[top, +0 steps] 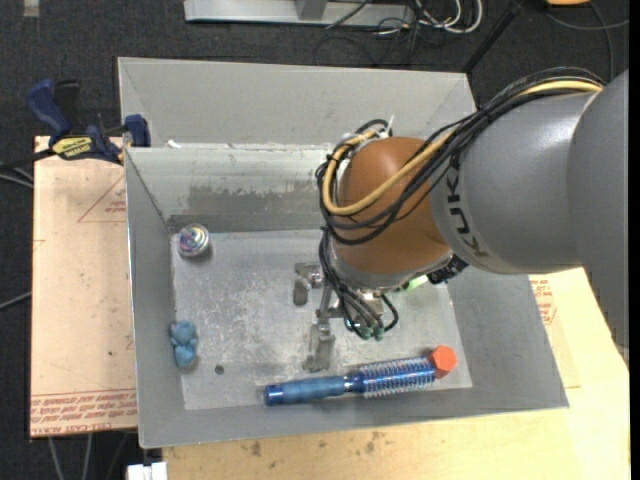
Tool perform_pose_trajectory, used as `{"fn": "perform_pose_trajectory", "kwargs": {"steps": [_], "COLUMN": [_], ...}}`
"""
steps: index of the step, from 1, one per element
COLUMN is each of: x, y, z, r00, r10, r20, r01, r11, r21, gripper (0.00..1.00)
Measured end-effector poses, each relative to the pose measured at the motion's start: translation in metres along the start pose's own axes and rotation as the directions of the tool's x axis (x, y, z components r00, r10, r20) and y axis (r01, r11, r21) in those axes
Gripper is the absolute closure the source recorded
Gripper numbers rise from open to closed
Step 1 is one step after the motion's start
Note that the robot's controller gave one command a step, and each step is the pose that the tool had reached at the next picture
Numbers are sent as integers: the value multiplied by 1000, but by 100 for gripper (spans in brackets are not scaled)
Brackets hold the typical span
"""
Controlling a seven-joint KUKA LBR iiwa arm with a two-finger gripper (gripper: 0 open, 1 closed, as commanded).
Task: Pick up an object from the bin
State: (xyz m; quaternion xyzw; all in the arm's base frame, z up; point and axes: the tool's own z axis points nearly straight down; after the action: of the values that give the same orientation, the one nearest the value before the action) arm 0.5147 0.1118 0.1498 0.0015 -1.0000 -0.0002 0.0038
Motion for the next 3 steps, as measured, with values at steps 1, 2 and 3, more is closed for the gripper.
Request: {"fn": "perform_pose_trajectory", "kwargs": {"steps": [1, 2, 3], "x": [24, 36, 35], "y": [-53, -58, -47], "z": [79, 50, 50], "r00": [990, 1000, 985], "r10": [-143, -5, -174], "r20": [14, 10, 13], "r01": [143, 5, 175], "r11": [990, 1000, 985], "r21": [0, -1, 0], "gripper": [0, 0, 0]}}
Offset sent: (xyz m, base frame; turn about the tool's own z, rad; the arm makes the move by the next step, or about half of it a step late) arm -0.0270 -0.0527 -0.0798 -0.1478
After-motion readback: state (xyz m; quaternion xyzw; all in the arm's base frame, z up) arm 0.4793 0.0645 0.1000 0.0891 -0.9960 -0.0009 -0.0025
